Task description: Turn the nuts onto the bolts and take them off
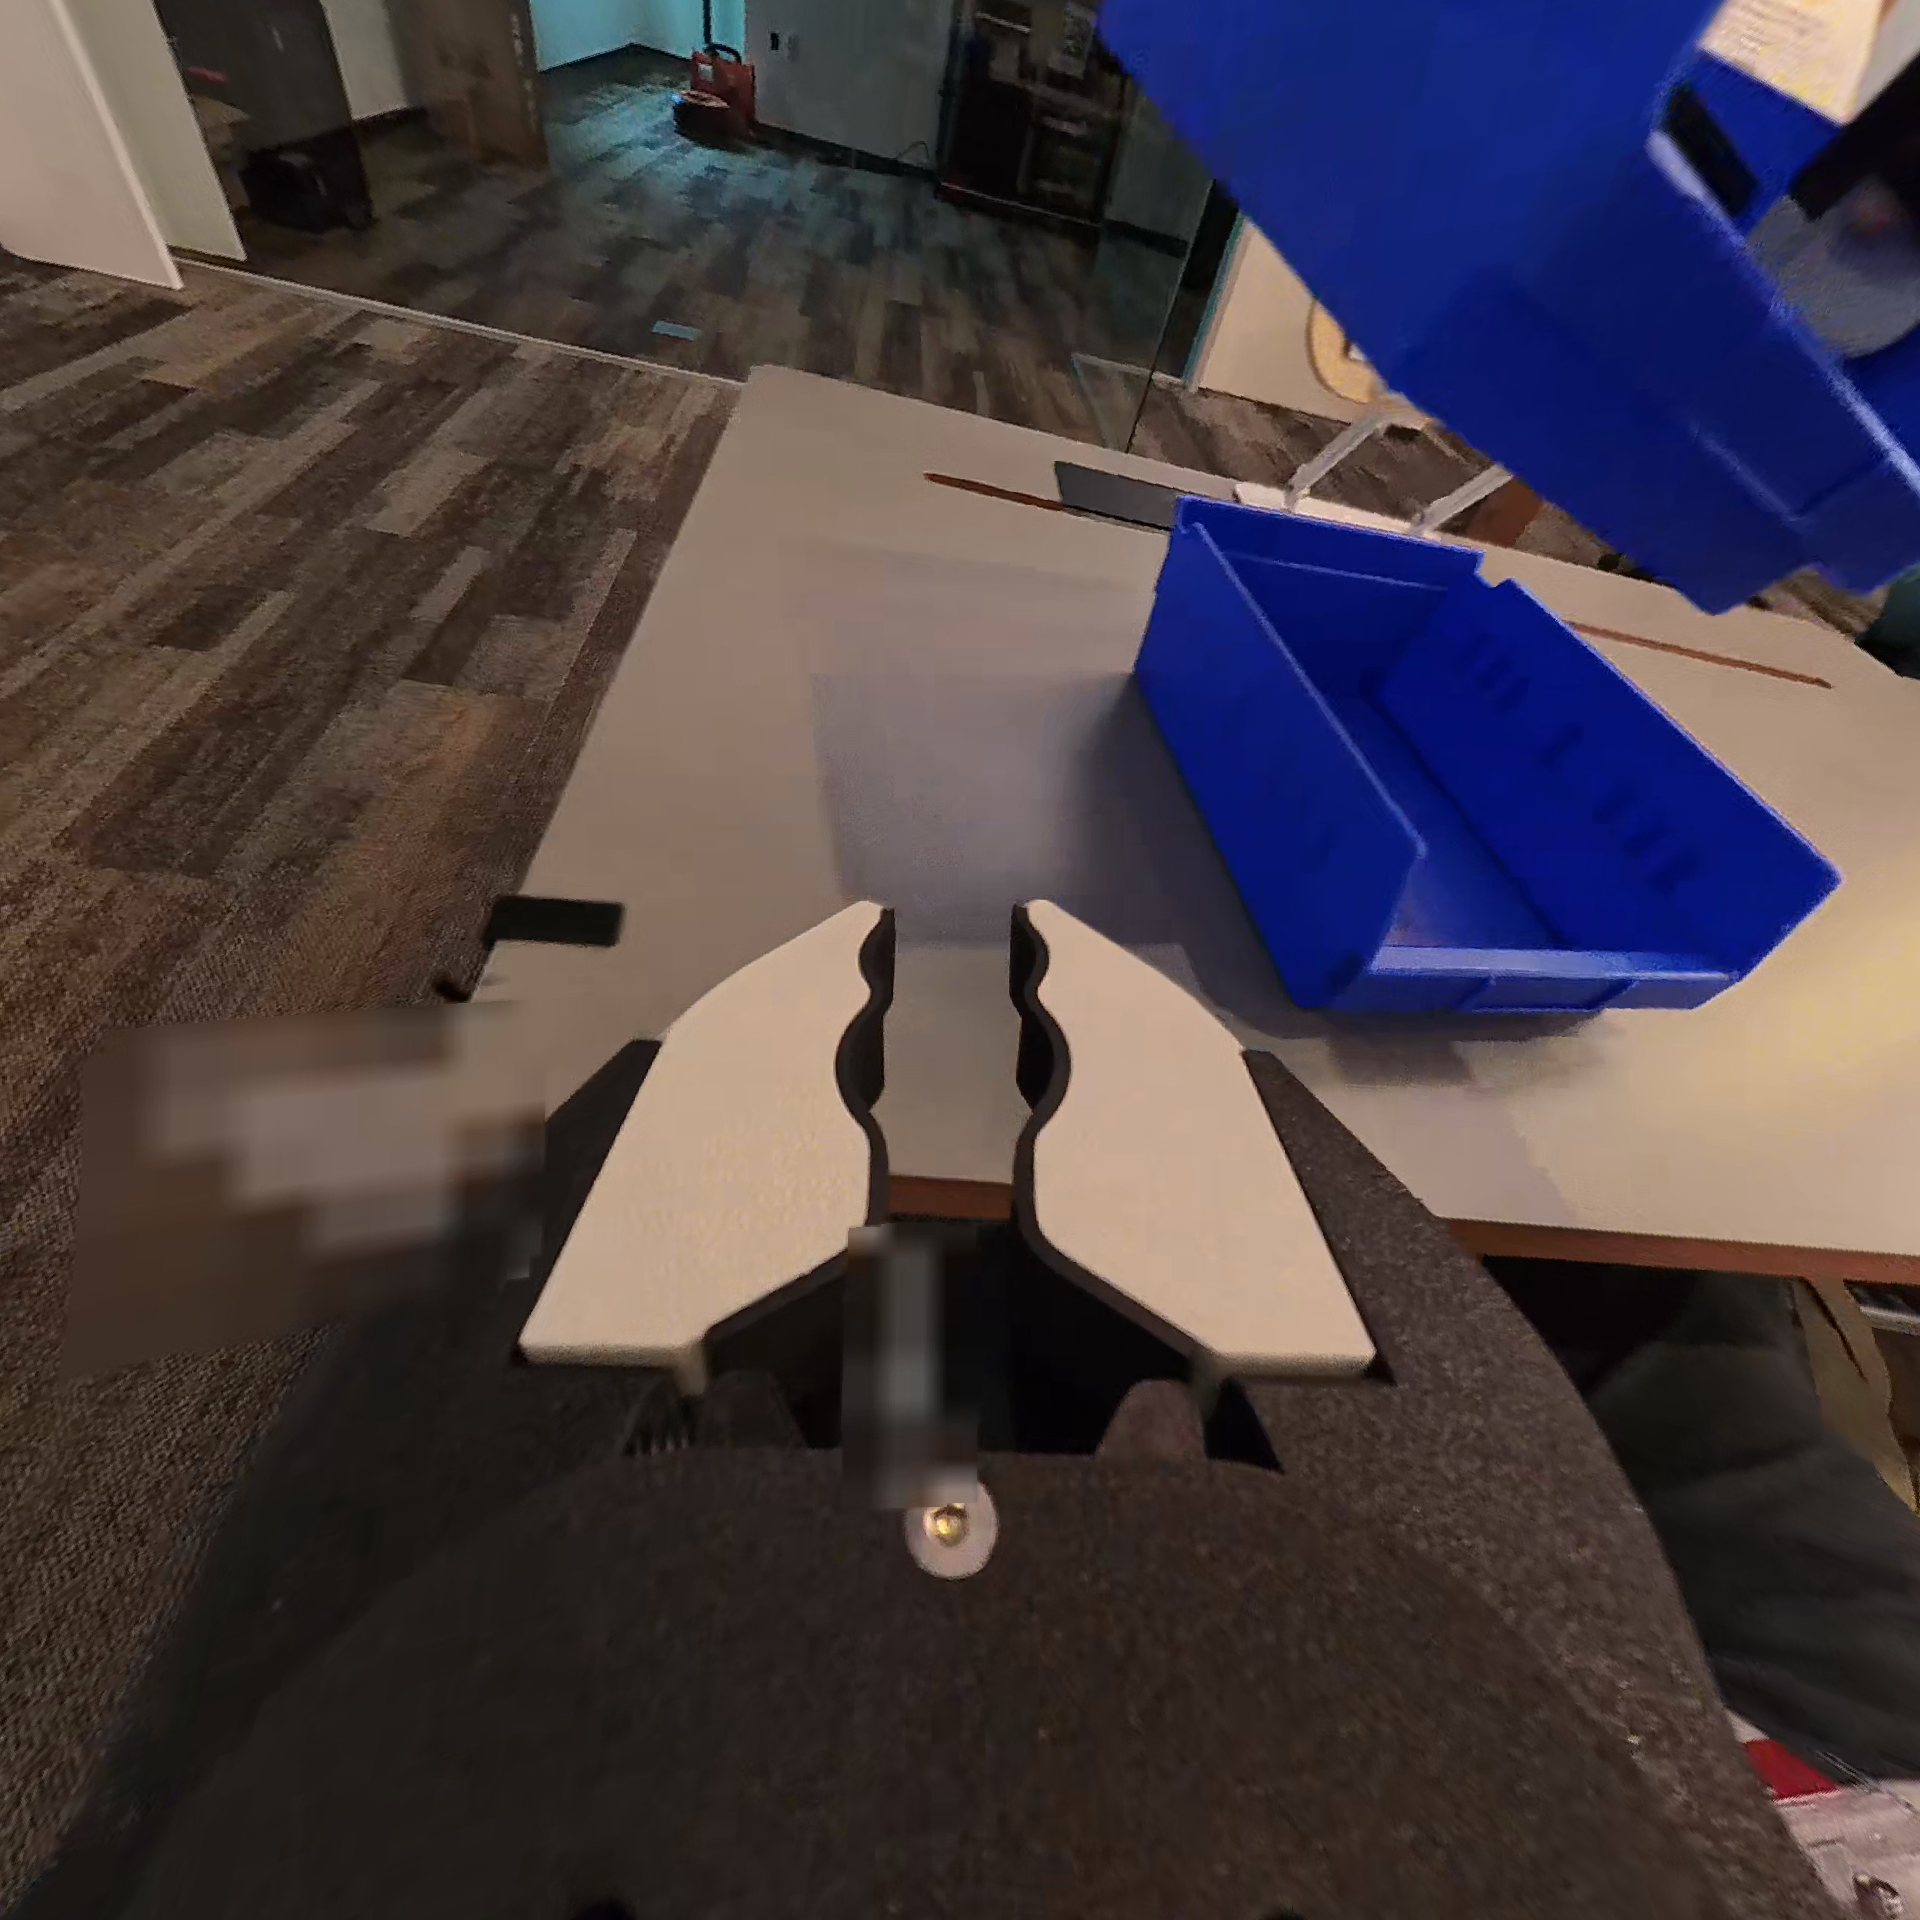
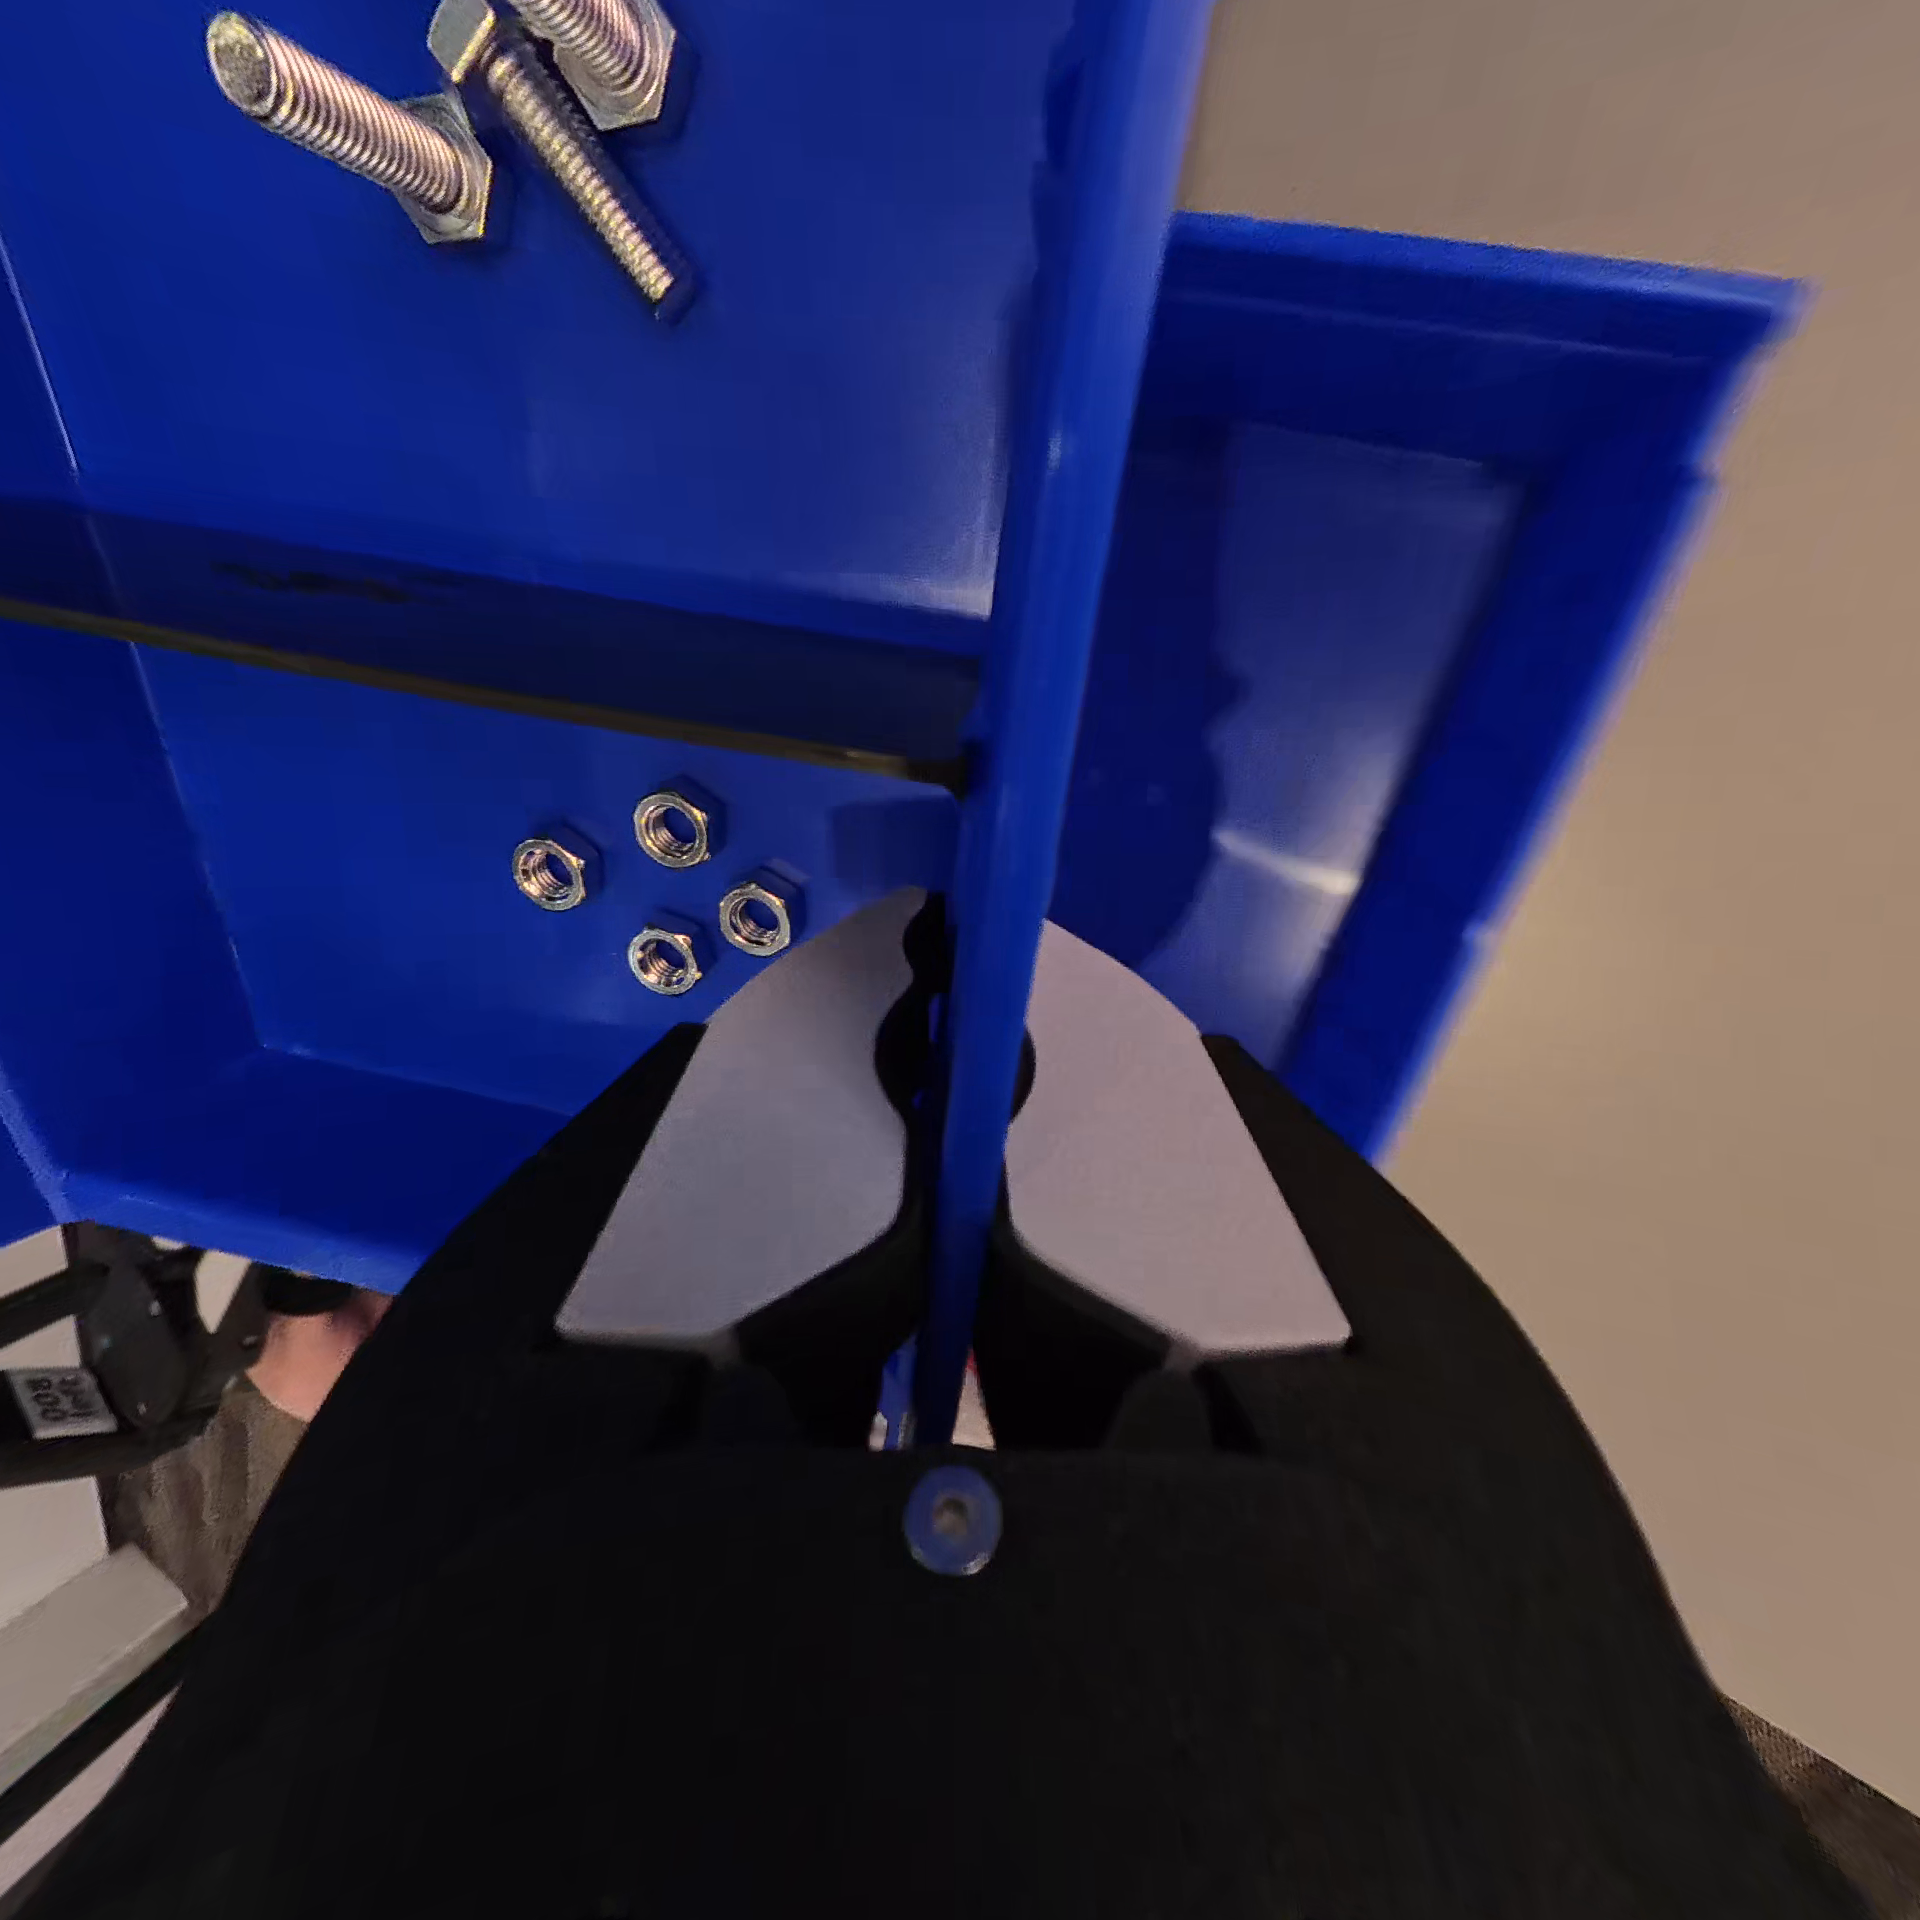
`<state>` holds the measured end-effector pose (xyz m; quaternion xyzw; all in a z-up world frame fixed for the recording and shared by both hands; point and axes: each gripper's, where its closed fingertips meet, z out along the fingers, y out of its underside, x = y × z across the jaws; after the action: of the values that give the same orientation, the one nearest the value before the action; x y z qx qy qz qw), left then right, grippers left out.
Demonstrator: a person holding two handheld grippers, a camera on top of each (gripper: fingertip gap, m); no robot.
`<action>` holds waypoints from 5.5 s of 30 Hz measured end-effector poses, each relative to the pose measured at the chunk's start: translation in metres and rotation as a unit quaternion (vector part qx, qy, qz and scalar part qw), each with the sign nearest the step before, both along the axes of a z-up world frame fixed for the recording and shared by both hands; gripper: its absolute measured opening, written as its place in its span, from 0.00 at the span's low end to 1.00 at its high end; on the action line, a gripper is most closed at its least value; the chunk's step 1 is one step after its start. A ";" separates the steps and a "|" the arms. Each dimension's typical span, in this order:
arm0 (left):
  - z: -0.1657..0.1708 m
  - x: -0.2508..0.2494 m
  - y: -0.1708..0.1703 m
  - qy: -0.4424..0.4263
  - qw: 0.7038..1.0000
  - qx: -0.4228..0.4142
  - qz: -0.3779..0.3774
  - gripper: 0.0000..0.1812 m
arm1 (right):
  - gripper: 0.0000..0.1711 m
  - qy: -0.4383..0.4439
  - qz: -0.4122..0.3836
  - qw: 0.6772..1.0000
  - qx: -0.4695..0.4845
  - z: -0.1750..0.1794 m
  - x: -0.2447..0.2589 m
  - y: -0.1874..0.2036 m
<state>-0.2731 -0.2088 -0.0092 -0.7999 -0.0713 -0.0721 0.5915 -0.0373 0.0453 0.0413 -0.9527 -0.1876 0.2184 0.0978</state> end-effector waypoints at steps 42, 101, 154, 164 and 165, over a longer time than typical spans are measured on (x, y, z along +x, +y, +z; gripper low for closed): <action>-0.008 -0.058 -0.052 -0.055 0.996 0.041 0.054 0.10 | 0.08 -0.130 0.051 0.990 -0.015 -0.143 -0.143 -0.050; 0.032 0.195 0.113 0.117 0.990 -0.039 -0.072 0.11 | 0.03 -0.149 -0.257 0.955 0.008 -0.164 0.749 0.007; -0.080 0.268 0.283 0.076 0.986 -0.121 -0.080 0.45 | 0.54 -0.011 -0.128 0.946 0.296 -0.133 0.258 0.038; -0.127 0.276 0.306 0.075 0.979 -0.187 -0.033 0.50 | 0.70 -0.095 -0.188 0.938 0.277 -0.192 0.266 0.068; -0.131 0.274 0.308 0.081 0.978 -0.191 -0.029 0.50 | 0.71 -0.100 -0.191 0.936 0.277 -0.194 0.266 0.070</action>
<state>0.0011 0.0994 -0.1400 -0.9030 -0.0127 -0.0092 0.4293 0.2292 0.1151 -0.1526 -0.9224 -0.0642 0.0390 0.3787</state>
